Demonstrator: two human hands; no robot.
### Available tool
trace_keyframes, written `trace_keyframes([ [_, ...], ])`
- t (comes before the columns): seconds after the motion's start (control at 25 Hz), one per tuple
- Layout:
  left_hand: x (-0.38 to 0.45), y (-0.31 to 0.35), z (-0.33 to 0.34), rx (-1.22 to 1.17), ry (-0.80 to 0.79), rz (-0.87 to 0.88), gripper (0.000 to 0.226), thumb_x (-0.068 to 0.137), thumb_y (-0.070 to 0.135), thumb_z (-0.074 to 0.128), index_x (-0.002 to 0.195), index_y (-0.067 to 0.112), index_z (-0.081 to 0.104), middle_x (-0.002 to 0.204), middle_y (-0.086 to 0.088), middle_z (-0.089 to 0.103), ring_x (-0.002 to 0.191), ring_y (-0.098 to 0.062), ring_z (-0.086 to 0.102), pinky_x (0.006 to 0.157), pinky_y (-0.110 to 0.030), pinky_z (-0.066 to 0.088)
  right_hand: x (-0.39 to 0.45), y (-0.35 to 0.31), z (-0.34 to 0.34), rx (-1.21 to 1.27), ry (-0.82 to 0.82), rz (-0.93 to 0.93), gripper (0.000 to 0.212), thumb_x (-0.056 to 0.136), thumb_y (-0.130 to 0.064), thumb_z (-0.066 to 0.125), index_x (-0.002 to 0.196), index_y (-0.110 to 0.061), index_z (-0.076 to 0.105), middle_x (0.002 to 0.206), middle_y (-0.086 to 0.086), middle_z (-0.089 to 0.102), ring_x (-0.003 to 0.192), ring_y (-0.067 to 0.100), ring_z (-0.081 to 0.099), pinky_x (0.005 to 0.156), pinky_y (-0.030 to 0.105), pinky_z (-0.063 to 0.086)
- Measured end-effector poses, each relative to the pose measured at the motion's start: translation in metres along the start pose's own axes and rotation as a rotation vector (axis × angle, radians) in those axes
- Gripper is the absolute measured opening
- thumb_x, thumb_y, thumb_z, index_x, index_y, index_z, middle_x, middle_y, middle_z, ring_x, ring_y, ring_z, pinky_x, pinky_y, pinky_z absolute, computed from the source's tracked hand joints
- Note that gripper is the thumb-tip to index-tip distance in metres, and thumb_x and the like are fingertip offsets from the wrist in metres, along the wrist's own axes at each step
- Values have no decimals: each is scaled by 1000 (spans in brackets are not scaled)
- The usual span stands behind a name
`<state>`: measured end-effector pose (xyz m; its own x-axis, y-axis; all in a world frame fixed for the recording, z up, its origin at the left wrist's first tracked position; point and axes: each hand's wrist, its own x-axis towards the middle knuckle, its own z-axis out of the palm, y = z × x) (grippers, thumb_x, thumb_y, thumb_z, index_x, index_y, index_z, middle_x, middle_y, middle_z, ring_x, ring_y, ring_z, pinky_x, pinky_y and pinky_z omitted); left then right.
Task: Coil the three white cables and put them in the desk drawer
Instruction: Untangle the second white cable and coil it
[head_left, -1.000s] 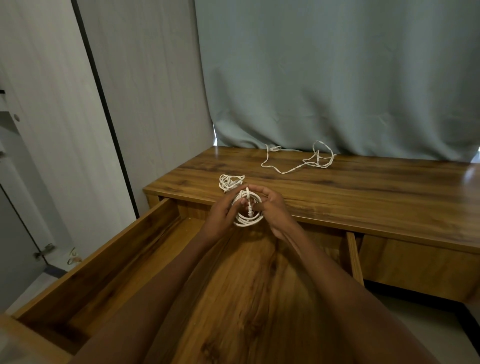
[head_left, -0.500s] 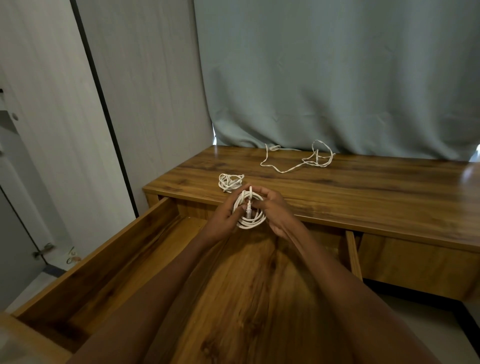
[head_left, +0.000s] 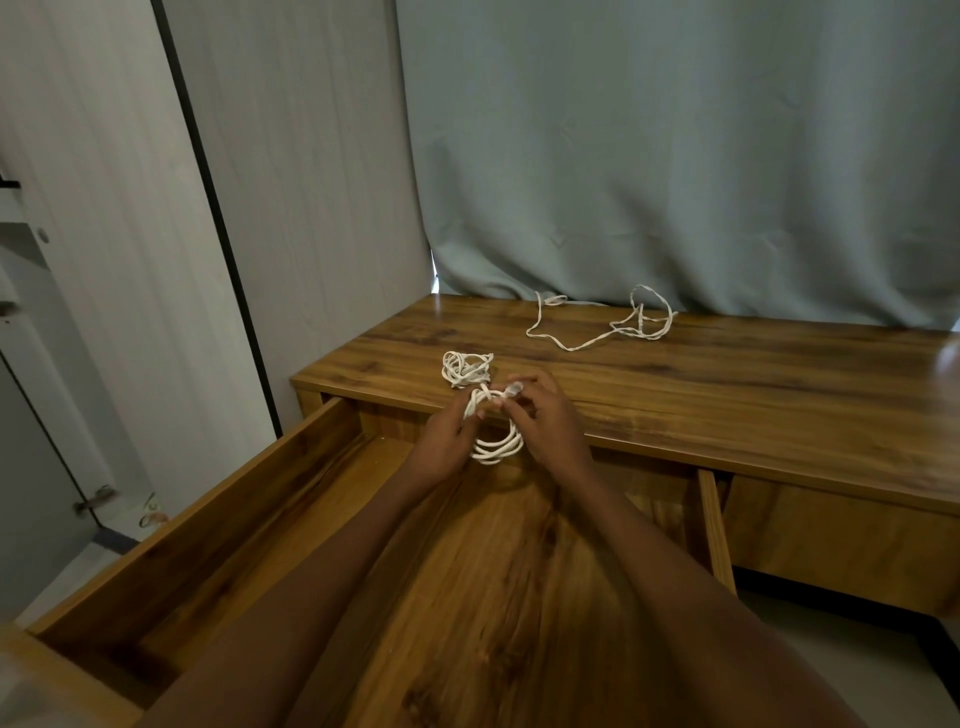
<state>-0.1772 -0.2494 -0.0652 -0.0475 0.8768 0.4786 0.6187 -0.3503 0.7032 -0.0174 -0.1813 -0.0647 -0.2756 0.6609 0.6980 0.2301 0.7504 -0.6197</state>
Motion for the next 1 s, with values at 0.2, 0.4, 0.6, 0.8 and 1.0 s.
trace_keyframes([
  [0.2, 13, 26, 1, 299, -193, -310, 33, 99, 14, 47, 132, 10, 53, 125, -19, 63, 92, -37, 66, 69, -30, 46, -8, 1, 1, -523, 58, -389, 23, 97, -27, 62, 113, -12, 69, 128, 2, 62, 106, 16, 62, 75, 26, 51],
  [0.4, 12, 27, 1, 405, -220, -355, 39, 97, 13, 50, 136, 9, 49, 129, -21, 60, 109, -41, 63, 73, -33, 45, -6, -9, 2, -520, 161, -343, 31, 101, -38, 49, 108, -15, 69, 86, 2, 74, 67, 23, 69, 51, 28, 44],
  [0.6, 7, 18, 14, 427, -9, -123, 41, 99, 15, 44, 139, 15, 39, 110, -21, 67, 98, -42, 65, 77, -43, 51, 9, -14, 0, 99, 261, 281, 22, 101, -30, 59, 94, -10, 67, 69, 7, 70, 58, 25, 65, 53, 37, 49],
  [0.8, -3, 16, 19, 363, 70, 162, 45, 102, 46, 38, 143, 28, 39, 127, -8, 65, 108, -27, 66, 83, -43, 57, 12, -27, -27, 752, 137, 872, 14, 96, -8, 63, 99, 4, 71, 64, 5, 68, 38, 6, 54, 43, 22, 47],
  [1.0, 0, 0, 15, 310, 156, 199, 45, 98, 55, 45, 134, 29, 53, 122, -1, 69, 104, -18, 67, 84, -37, 56, 10, -28, -24, 808, 85, 881, 27, 92, -6, 69, 117, -6, 59, 58, 2, 68, 40, 9, 59, 42, 22, 51],
])
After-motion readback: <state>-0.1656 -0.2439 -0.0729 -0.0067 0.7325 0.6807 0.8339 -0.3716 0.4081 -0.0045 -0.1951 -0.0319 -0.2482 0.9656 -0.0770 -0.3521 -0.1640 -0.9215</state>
